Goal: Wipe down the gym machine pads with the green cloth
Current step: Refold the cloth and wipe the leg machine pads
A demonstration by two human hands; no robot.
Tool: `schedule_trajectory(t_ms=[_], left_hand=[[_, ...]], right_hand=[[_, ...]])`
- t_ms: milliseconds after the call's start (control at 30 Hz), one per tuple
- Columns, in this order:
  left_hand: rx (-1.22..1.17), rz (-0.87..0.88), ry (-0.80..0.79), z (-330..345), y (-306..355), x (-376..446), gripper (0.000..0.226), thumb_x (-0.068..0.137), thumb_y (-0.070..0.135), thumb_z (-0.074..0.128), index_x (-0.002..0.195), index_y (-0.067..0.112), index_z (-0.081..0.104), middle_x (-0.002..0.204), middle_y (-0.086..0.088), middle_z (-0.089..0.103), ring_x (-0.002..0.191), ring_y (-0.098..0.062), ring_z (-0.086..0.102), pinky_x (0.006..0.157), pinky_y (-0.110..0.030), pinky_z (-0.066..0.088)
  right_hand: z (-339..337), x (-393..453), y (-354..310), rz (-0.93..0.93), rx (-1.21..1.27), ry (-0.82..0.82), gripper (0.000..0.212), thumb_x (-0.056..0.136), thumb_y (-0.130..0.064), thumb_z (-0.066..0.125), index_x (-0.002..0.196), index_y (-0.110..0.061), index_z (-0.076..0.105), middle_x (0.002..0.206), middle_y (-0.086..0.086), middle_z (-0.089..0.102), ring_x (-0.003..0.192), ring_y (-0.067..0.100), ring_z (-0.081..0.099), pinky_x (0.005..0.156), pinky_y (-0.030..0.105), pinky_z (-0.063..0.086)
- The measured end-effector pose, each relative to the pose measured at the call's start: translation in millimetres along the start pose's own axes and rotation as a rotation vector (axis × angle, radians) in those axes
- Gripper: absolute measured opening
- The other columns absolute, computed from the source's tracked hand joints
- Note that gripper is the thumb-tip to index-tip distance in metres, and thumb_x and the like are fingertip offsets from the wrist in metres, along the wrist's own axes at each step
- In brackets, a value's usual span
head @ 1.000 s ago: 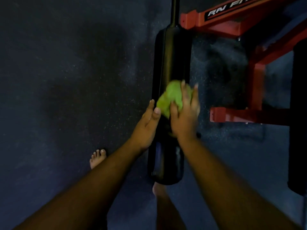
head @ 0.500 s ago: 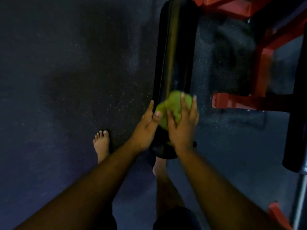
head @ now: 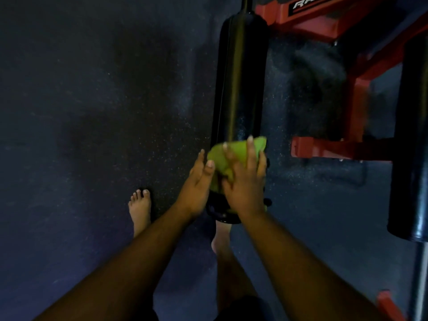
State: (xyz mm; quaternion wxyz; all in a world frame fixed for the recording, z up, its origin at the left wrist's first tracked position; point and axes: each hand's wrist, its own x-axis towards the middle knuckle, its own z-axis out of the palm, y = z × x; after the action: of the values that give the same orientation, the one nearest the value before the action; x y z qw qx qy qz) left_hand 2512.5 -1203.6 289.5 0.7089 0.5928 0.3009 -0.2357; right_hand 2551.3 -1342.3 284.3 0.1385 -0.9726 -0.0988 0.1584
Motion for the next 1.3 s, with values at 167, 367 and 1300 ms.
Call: schedule_trajectory(t_ms=[167,367,1300], left_hand=[[0.047,0.110,-0.002,4,1,15,0.094,0.083,0.078,0.034,0.161,0.032,0.009,0.169,0.006,0.016,0.152,-0.006,0.020,0.126,-0.035,0.020],[0.072,0.050,-0.036,4,11,15,0.100,0.079,0.088,0.032,0.162,0.037,0.006,0.170,0.009,0.011,0.155,-0.010,0.015,0.127,-0.045,0.019],[0.094,0.177,0.017,11,42,70,0.102,0.082,0.085,0.033,0.163,0.029,0.008,0.169,0.010,0.015,0.154,-0.003,0.014,0.128,-0.039,0.016]], right_hand=[[-15,71,-9,0.011,-0.003,0.104,0.074,0.088,-0.048,0.063,0.154,-0.053,0.029,0.172,-0.001,0.003,0.154,0.041,0.007,0.101,0.070,0.039],[8,-40,16,0.072,0.153,0.063,0.079,0.091,-0.063,0.048,0.157,-0.055,0.004,0.171,0.004,-0.004,0.155,0.041,0.006,0.114,0.064,0.033],[-39,199,-8,0.027,0.164,0.265,0.060,0.096,-0.039,0.054,0.155,-0.041,0.038,0.168,0.009,0.022,0.149,0.041,0.022,0.122,0.056,0.024]])
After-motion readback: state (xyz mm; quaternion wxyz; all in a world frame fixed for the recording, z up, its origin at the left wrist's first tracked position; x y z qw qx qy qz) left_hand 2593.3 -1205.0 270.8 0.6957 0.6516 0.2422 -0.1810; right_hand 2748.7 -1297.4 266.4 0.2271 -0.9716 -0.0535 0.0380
